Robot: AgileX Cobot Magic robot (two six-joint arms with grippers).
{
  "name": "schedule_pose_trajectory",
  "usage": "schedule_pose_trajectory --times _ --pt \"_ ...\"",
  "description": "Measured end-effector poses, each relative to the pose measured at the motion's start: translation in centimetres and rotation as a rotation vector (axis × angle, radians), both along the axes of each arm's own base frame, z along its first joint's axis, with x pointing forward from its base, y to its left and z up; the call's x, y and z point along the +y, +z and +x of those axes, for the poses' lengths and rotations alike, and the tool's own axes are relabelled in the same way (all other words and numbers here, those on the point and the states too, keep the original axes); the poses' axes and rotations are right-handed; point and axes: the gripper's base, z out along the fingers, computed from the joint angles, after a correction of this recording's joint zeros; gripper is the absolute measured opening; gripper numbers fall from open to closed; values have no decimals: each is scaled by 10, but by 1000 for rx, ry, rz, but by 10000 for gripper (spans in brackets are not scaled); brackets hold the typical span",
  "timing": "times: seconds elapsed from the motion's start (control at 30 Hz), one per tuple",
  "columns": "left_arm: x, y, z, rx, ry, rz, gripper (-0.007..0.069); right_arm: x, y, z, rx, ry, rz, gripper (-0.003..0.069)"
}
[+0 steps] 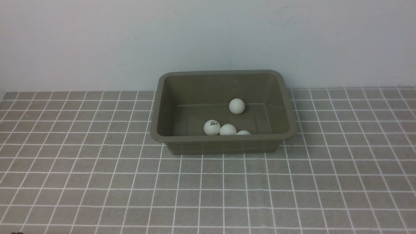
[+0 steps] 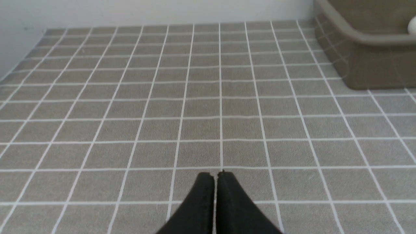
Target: Put the table tennis balls into the box on the grey coffee tablecloth.
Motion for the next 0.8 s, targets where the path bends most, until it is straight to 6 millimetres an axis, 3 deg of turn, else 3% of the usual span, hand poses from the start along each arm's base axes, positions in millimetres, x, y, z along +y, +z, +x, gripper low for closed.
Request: schedule_pose_trajectory --times 0.8 --pt "0 0 0 -1 2 -9 -5 0 -1 0 8 -4 -2 -15"
